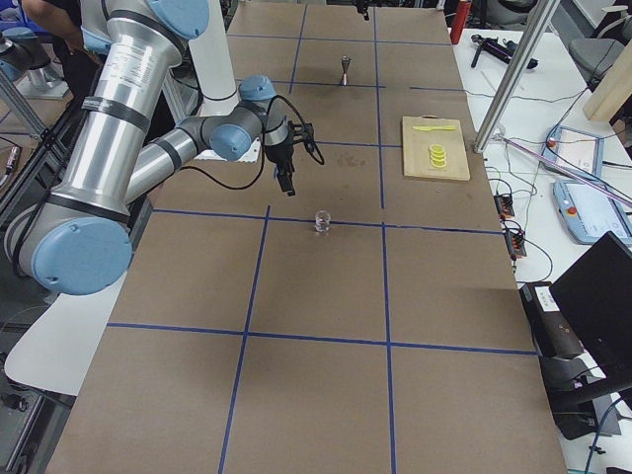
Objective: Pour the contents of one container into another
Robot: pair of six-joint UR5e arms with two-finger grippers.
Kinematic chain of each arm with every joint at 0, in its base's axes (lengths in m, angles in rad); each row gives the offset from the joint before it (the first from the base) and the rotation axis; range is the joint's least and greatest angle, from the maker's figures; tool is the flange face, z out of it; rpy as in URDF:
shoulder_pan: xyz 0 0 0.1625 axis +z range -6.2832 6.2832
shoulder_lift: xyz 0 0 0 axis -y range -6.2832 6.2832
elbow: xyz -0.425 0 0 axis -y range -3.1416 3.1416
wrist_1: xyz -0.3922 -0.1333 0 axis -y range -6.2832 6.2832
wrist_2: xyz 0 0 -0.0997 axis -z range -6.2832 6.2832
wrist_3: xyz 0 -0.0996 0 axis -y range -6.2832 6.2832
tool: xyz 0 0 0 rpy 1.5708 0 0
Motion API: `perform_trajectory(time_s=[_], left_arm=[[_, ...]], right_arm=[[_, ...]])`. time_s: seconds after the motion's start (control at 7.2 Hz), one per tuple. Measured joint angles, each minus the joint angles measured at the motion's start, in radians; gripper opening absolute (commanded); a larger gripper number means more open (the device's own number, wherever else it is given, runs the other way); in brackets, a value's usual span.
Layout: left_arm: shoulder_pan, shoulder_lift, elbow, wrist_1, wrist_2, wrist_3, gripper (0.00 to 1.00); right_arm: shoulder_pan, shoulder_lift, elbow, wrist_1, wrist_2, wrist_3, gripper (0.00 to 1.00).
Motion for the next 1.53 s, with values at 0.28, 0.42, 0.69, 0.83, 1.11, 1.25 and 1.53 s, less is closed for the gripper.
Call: perform_trajectory(time_s=[0.28,0.42,0.69,0.83,1.11,1.25,1.53], left_arm=[[-0.095,0.001,0.081,0.001,-0.077,0.056,1.0],[-0.153,0.001,0.145,0.0,-0.109,0.109,1.0],[-0.278,0.003,0.294,-0.005,-0.218,0.196,1.0],[-0.317,0.015,0.338,-0.006,-0.259,0.215,1.0],[-0.346,0.061,0.378,-0.009,-0.281,0.223,1.0],[-0.35,0.078,0.391,-0.009,-0.282,0.22,1.0],[-0.351,0.1,0.404,-0.006,-0.279,0.214,1.0]], right_arm=[[0.302,0.052,-0.103,-0.08,0.268,-0.358,1.0],[0.409,0.089,-0.173,-0.132,0.334,-0.518,1.0],[0.57,0.159,-0.306,-0.242,0.387,-0.77,1.0],[0.636,0.178,-0.368,-0.269,0.388,-0.851,1.0],[0.708,0.196,-0.474,-0.277,0.374,-0.901,1.0],[0.723,0.212,-0.5,-0.273,0.363,-0.901,1.0],[0.753,0.241,-0.52,-0.271,0.374,-0.858,1.0]])
